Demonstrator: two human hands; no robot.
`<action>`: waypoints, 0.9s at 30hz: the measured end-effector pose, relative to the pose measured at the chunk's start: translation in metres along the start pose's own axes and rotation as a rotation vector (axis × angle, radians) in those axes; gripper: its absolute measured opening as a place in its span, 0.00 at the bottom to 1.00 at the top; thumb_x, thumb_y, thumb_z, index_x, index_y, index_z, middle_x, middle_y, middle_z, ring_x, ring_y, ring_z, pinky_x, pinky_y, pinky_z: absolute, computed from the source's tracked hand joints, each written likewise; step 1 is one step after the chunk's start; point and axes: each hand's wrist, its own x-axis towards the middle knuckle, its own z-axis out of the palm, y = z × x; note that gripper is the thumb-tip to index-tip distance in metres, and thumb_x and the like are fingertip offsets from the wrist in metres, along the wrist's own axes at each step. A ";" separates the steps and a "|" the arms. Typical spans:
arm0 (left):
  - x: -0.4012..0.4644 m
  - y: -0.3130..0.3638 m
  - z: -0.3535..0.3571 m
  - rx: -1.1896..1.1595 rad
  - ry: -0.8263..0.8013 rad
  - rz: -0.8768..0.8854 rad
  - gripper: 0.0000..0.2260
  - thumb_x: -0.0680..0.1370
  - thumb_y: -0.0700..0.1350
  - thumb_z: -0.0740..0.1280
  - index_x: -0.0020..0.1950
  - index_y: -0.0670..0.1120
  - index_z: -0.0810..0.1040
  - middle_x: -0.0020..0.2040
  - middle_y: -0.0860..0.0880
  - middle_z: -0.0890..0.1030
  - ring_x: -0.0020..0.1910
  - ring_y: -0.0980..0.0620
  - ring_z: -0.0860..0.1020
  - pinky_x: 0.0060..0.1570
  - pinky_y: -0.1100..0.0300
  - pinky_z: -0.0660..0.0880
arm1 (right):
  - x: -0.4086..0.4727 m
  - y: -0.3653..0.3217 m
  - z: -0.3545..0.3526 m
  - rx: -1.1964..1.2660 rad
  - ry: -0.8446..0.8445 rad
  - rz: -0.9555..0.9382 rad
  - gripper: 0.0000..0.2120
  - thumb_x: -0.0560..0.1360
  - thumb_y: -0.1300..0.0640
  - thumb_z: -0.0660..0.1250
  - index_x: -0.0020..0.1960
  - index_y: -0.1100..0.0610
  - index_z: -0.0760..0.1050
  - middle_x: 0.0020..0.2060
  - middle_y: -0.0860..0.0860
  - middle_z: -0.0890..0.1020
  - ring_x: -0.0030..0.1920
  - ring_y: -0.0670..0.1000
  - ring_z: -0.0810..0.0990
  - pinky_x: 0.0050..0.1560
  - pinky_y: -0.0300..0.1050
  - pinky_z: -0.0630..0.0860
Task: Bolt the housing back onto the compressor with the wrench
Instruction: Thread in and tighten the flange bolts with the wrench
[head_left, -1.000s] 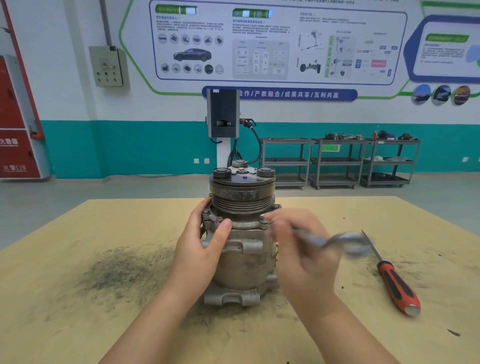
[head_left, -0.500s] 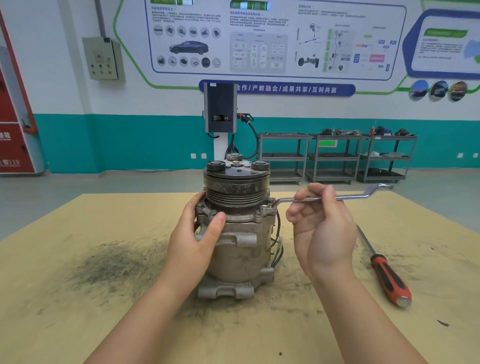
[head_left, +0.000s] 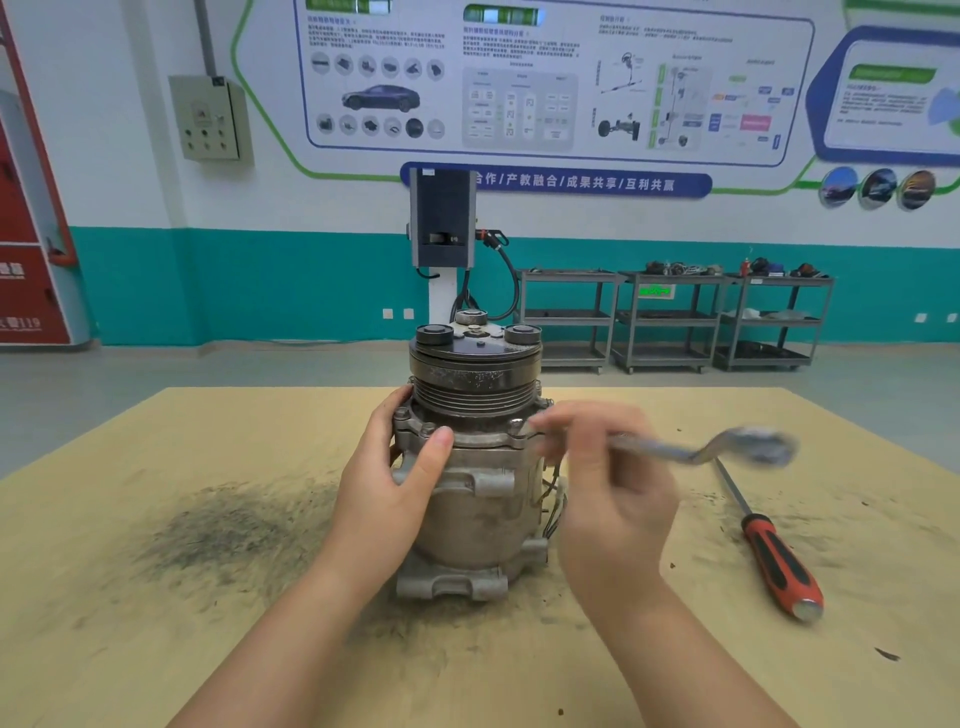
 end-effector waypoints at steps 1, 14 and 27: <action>0.001 -0.002 0.000 -0.009 0.002 -0.003 0.20 0.74 0.68 0.63 0.63 0.67 0.67 0.58 0.74 0.76 0.61 0.70 0.74 0.56 0.74 0.72 | -0.004 0.000 0.002 -0.089 -0.089 -0.123 0.11 0.81 0.54 0.61 0.46 0.57 0.79 0.41 0.50 0.81 0.41 0.50 0.80 0.45 0.41 0.76; 0.002 -0.007 -0.001 0.003 0.010 0.015 0.20 0.73 0.65 0.65 0.64 0.67 0.67 0.56 0.78 0.74 0.59 0.75 0.72 0.51 0.82 0.67 | 0.025 -0.008 -0.009 0.458 0.281 0.589 0.14 0.84 0.58 0.51 0.45 0.61 0.71 0.32 0.53 0.80 0.29 0.50 0.76 0.32 0.42 0.75; 0.001 -0.004 -0.001 -0.028 -0.004 0.011 0.21 0.72 0.68 0.65 0.64 0.67 0.68 0.57 0.77 0.74 0.60 0.74 0.72 0.51 0.80 0.69 | 0.011 -0.001 0.000 0.224 0.190 0.350 0.12 0.82 0.52 0.55 0.43 0.51 0.73 0.35 0.50 0.80 0.32 0.53 0.77 0.36 0.45 0.75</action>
